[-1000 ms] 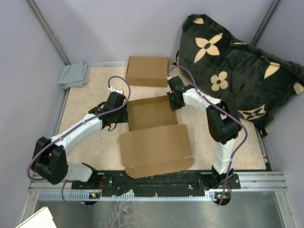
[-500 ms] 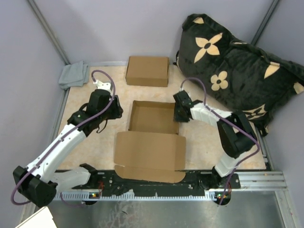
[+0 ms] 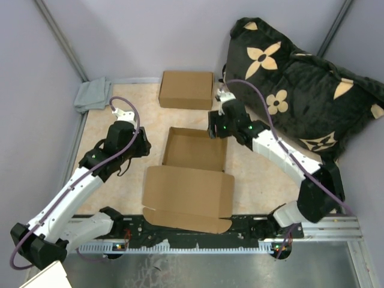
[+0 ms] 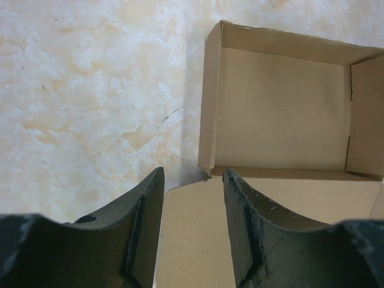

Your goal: Fold the paper box

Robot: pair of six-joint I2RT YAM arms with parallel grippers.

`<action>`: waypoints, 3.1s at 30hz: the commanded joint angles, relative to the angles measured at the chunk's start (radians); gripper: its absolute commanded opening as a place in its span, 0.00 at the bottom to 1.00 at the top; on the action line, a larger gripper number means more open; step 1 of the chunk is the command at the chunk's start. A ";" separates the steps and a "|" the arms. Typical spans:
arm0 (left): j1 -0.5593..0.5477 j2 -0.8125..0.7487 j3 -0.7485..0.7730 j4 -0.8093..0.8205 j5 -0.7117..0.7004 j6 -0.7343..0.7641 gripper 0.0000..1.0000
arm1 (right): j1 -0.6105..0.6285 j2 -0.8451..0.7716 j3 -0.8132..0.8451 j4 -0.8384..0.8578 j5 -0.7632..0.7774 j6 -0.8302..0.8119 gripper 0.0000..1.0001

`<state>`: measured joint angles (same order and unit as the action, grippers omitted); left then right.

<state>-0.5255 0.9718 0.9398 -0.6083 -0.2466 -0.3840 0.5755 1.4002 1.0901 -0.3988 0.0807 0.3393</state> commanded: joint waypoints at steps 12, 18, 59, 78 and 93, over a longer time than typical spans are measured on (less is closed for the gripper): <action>0.009 -0.047 -0.031 -0.015 -0.056 0.007 0.51 | 0.015 0.587 0.548 -0.140 -0.117 -0.527 0.58; 0.010 -0.036 -0.060 0.001 -0.040 -0.001 0.51 | 0.031 0.592 0.539 -0.133 -0.143 -0.532 0.60; 0.011 -0.182 -0.022 -0.030 0.078 -0.075 0.51 | 0.275 -0.407 -0.239 -0.105 -0.223 0.244 0.69; 0.348 0.184 -0.029 0.107 0.144 -0.138 0.71 | -0.112 0.397 0.314 0.129 -0.357 0.043 0.75; 0.583 0.148 -0.141 0.115 0.296 -0.082 0.71 | -0.195 0.779 0.715 -0.080 -0.677 -0.022 0.64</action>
<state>0.0364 1.1393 0.8162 -0.4992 0.0132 -0.4915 0.3714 2.1433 1.7622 -0.4179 -0.5030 0.3489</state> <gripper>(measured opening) 0.705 0.654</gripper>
